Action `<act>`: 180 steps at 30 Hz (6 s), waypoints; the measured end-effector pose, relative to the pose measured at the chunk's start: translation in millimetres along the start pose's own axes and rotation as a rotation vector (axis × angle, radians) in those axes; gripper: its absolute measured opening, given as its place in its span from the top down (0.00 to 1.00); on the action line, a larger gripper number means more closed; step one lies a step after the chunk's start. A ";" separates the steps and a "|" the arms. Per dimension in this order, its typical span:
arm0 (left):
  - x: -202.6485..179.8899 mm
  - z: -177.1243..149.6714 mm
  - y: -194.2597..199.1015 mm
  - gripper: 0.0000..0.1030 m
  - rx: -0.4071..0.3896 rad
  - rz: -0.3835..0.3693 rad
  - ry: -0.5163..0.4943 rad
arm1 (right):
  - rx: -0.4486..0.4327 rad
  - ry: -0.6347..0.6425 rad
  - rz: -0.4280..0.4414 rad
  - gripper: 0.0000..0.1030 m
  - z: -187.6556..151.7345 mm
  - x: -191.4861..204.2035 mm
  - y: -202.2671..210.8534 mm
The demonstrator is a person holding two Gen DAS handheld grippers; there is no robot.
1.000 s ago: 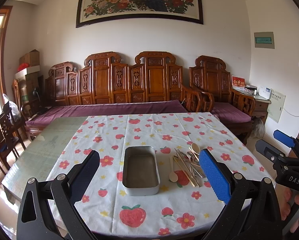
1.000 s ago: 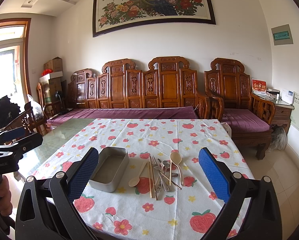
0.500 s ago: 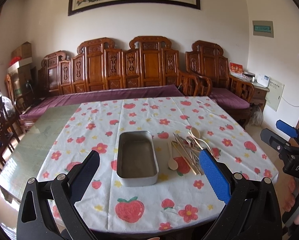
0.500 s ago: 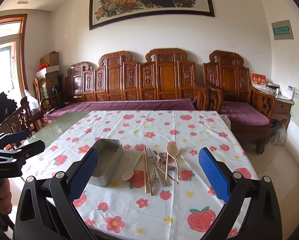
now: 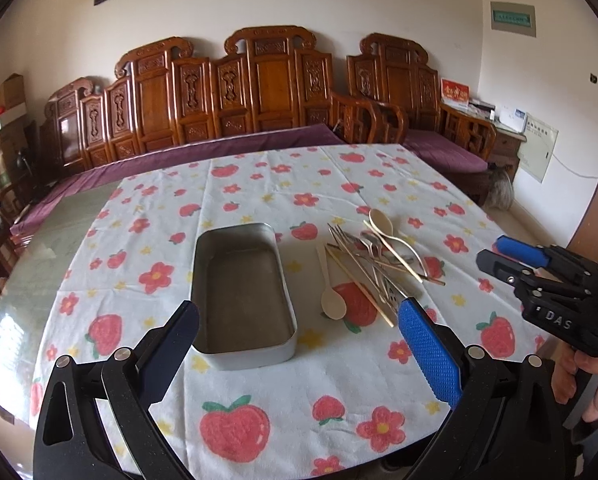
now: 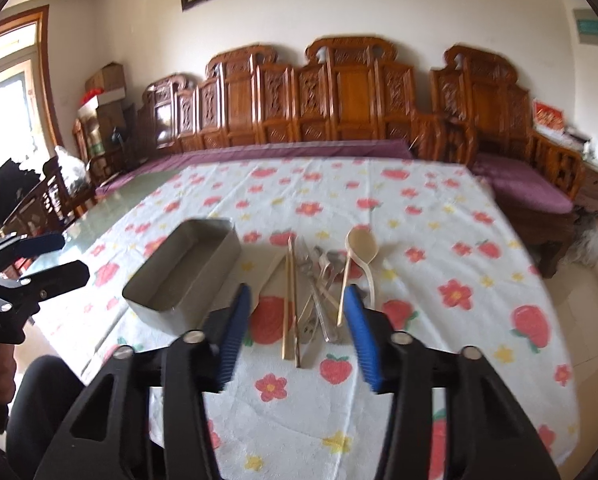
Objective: Organize utensils
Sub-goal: 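Reach the left tool to the cream wooden spoon while the right tool grasps a chopstick, then lift the wooden spoon into the steel tray and open the left tool while right holds chopstick, then lower the held chopstick into the steel tray and open the right tool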
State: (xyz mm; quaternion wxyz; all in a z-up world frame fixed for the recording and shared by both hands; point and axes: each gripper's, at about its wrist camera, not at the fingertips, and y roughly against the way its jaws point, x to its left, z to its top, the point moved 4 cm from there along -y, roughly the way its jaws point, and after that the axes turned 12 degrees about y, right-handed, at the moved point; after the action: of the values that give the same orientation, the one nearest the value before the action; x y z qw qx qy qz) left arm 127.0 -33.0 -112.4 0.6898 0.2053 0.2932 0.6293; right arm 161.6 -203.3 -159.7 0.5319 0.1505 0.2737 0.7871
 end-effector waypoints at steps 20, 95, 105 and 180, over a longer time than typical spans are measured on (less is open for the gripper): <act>-1.0 15.3 -95.6 0.20 0.173 -0.041 -0.024 | 0.211 0.057 0.196 0.82 -33.5 6.5 -159.2; -4.5 28.2 -125.0 0.95 0.301 -0.034 0.007 | 0.043 0.016 0.245 0.94 -0.1 -1.4 -122.9; 28.2 39.1 -105.9 0.94 0.250 0.003 0.027 | 0.018 0.081 0.292 0.94 10.8 37.9 -104.2; 154.9 32.3 -92.7 0.61 0.069 0.057 0.160 | 0.192 0.070 0.309 0.87 47.6 140.3 -176.3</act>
State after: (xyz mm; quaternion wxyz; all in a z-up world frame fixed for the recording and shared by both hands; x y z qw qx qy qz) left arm 223.3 111.5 -171.4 0.6386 0.1863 0.3630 0.6525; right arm 265.3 -11.2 -233.2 0.3778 0.2133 0.3394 0.8346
